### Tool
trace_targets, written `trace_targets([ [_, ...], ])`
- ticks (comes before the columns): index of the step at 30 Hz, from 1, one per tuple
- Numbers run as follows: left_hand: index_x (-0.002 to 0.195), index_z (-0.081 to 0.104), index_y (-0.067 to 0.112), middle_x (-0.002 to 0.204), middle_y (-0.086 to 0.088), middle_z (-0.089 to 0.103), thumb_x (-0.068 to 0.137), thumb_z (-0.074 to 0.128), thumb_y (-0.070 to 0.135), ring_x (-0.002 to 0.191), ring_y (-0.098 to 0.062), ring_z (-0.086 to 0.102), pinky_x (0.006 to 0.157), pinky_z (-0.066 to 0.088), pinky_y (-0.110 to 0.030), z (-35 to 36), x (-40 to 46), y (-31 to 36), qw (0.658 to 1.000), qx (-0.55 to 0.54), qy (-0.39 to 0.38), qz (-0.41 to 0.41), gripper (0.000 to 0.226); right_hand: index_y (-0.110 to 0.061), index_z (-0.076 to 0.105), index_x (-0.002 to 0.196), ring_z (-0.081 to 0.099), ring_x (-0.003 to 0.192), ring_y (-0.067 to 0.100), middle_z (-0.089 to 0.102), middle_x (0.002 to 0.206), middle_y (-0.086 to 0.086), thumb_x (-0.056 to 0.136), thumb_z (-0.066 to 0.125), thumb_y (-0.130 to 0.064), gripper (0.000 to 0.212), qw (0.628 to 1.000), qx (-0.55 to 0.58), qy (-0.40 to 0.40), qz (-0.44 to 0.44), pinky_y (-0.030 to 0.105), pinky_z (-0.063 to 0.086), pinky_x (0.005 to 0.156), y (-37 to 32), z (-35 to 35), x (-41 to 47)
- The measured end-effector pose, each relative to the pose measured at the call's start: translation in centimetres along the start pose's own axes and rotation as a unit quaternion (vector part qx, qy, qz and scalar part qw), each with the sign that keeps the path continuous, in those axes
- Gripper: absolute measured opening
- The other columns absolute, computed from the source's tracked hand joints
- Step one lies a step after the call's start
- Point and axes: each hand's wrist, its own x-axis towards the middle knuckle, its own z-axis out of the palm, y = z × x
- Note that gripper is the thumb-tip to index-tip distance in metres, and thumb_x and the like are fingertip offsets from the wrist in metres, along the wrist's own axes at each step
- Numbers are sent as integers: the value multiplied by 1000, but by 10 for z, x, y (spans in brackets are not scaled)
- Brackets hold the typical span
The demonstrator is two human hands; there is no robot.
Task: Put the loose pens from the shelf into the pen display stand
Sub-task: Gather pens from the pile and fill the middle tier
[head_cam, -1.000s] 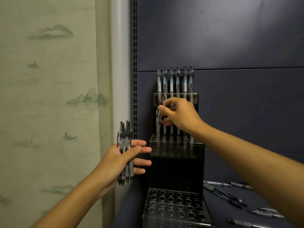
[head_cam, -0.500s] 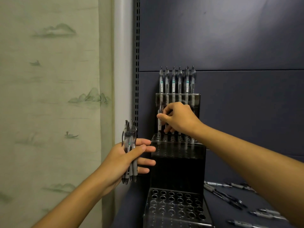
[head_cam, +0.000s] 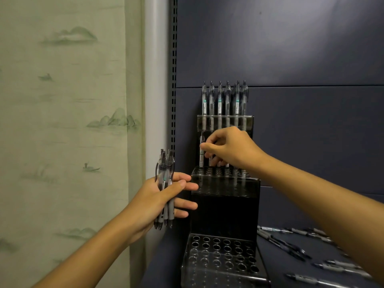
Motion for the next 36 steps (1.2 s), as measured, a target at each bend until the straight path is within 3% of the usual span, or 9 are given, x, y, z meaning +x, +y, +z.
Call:
trace_targets([
  [5, 113, 63, 13, 101, -6, 76, 96, 55, 16, 78, -29, 75, 56, 60, -28, 12, 4, 4, 1000, -19, 14, 7, 19, -21, 73, 92, 70, 65, 4, 74, 80, -6, 87, 70, -43, 22, 996, 17, -46, -68, 11, 50, 58, -22, 7, -28],
  [11, 114, 60, 20, 97, -4, 77, 95, 58, 21, 80, -29, 75, 54, 56, -26, 28, 7, 6, 999, 27, 9, 21, 19, -22, 69, 85, 69, 68, 6, 72, 77, -4, 80, 77, -49, 28, 997, 13, 23, -75, 28, 60, 66, -28, 28, -41],
  [17, 112, 62, 19, 100, -2, 77, 80, 59, 35, 74, -26, 75, 47, 53, -21, 27, 5, 6, 1000, 13, -3, 28, 36, -17, 67, 89, 70, 67, 6, 72, 73, -1, 89, 71, -40, 23, 995, 83, 27, -43, 15, 53, 61, -25, 21, -41],
  [20, 113, 61, 21, 104, -2, 77, 80, 49, 45, 72, -25, 75, 46, 52, -20, 27, 3, 7, 999, 3, -16, 33, 43, -14, 67, 90, 70, 64, 9, 69, 65, -3, 88, 72, -38, 24, 992, 112, 39, -32, 20, 54, 65, -25, 15, -38],
  [23, 114, 61, 19, 103, -2, 77, 81, 43, 51, 66, -22, 73, 45, 49, -20, 27, 2, 7, 999, 1, -8, 34, 49, -13, 67, 90, 72, 66, 9, 73, 69, 0, 87, 73, -36, 23, 987, 151, 43, -21, 21, 49, 64, -25, 10, -34],
  [30, 113, 62, 16, 100, -8, 76, 86, 43, 48, 60, -20, 69, 44, 48, -20, 28, 2, 9, 999, -38, 2, 37, 46, -10, 68, 98, 75, 69, 18, 77, 79, 6, 88, 74, -29, 22, 979, 199, 35, -18, 25, 56, 61, -26, 8, -28],
  [36, 112, 64, 12, 93, -7, 76, 88, 48, 40, 52, -17, 63, 39, 42, -20, 25, 2, 8, 997, -58, 36, 26, 41, -8, 66, 99, 75, 68, 27, 73, 74, 5, 90, 72, -22, 18, 967, 248, 38, -36, 34, 62, 64, -31, -3, -21],
])
